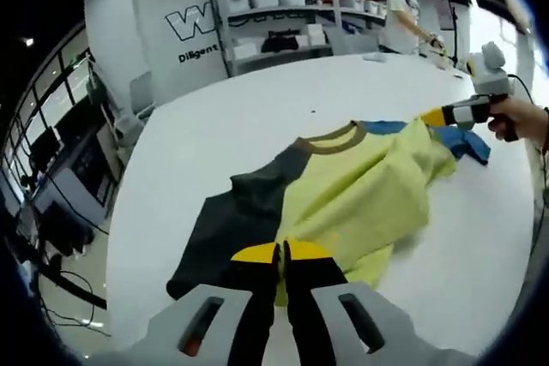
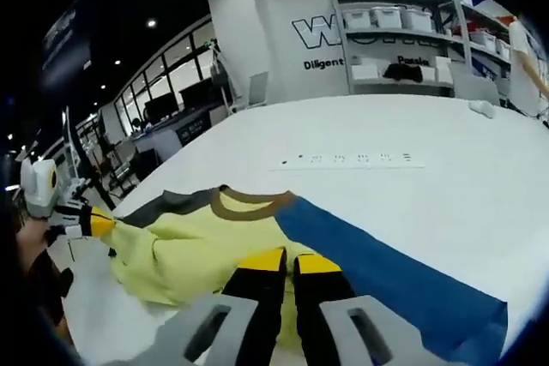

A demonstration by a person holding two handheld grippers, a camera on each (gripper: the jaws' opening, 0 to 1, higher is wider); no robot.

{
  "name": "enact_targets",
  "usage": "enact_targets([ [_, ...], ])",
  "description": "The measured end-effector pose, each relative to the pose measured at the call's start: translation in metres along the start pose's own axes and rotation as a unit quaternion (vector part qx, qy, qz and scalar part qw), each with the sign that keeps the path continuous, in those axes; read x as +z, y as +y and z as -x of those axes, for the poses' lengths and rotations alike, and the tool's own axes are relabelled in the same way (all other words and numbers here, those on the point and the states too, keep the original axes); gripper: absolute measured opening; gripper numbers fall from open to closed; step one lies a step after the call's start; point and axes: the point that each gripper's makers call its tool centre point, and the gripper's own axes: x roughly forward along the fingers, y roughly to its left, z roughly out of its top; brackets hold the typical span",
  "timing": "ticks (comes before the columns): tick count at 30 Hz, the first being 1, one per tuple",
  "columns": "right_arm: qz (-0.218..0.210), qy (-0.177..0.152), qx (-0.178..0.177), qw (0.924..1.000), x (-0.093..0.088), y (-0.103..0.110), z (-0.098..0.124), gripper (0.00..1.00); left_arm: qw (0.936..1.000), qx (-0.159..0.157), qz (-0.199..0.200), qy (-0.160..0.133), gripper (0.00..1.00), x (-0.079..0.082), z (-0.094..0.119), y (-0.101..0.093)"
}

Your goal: Fold the garment on the visible template until the final outline fits inside the template.

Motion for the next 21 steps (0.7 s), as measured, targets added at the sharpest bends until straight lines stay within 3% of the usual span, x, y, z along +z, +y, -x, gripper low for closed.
enact_targets([
  [4, 0.009, 0.017, -0.008, 0.9998, -0.01, -0.002, -0.005, 0.0, 0.9995, 0.019, -0.02, 0.014, 0.03, -0.007, -0.008, 0.004],
  [6, -0.025, 0.022, -0.006, 0.9994, -0.012, 0.0, -0.005, 0.0, 0.9993, 0.021, -0.025, 0.02, 0.03, -0.01, -0.012, 0.004],
  [8, -0.016, 0.017, -0.005, 0.9997, -0.009, -0.001, -0.006, 0.0, 0.9978, 0.03, -0.053, 0.027, 0.03, -0.013, -0.016, 0.007],
  [12, -0.011, 0.025, -0.009, 0.9996, -0.014, -0.004, -0.009, 0.0, 0.9979, 0.028, -0.049, 0.032, 0.03, -0.016, -0.022, 0.007],
  [15, -0.051, 0.04, -0.012, 0.9978, -0.023, -0.004, -0.012, 0.0, 0.9972, 0.051, -0.041, 0.037, 0.03, -0.019, -0.023, 0.01],
  [18, -0.04, 0.05, -0.015, 0.9978, -0.029, -0.002, -0.013, 0.0, 0.9965, 0.053, -0.042, 0.048, 0.04, -0.025, -0.027, 0.009],
  [21, -0.044, 0.051, -0.012, 0.9976, -0.028, 0.0, -0.009, 0.0, 0.9968, 0.053, -0.039, 0.045, 0.11, -0.023, -0.023, 0.012],
])
